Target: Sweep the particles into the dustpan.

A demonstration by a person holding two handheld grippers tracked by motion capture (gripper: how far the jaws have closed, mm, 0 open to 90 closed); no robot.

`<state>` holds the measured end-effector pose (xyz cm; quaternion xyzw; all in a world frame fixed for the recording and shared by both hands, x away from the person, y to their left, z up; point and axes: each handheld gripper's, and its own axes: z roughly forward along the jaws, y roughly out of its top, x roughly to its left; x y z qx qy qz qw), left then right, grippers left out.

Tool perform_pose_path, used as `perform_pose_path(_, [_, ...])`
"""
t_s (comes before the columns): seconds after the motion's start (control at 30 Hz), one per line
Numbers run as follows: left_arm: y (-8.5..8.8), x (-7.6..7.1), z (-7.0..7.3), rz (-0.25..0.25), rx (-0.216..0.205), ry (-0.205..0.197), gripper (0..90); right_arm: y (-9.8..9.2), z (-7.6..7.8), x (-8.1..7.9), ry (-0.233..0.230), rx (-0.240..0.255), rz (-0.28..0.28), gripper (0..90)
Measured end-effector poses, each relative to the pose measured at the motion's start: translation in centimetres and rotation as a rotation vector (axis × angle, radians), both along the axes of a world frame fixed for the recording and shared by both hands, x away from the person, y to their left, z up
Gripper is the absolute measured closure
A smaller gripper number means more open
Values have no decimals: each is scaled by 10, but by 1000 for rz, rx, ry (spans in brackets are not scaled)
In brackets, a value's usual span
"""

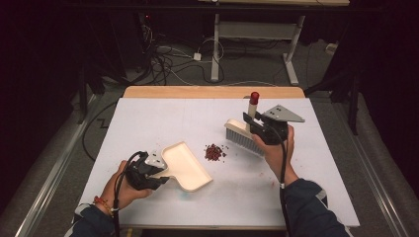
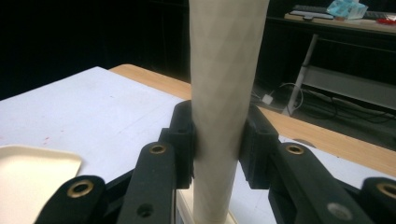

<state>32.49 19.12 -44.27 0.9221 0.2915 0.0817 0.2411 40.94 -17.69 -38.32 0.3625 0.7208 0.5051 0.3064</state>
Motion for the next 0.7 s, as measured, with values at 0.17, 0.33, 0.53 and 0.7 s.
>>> perform_pose_path(0.17, [-3,1,-2,6,-1,6,641,18,-12,10,-30,-53,-86,698])
perform_pose_path(0.33, [-6,0,-2,13,-2,-3,641,23,-18,14,-46,-39,-111,698])
perform_pose_path(0.53, [-10,-3,-7,32,-1,0,641,35,-20,3,-21,-23,-42,696])
perform_pose_path(0.7, [-15,-3,-10,46,-3,5,640,46,-22,-6,-12,-2,2,692])
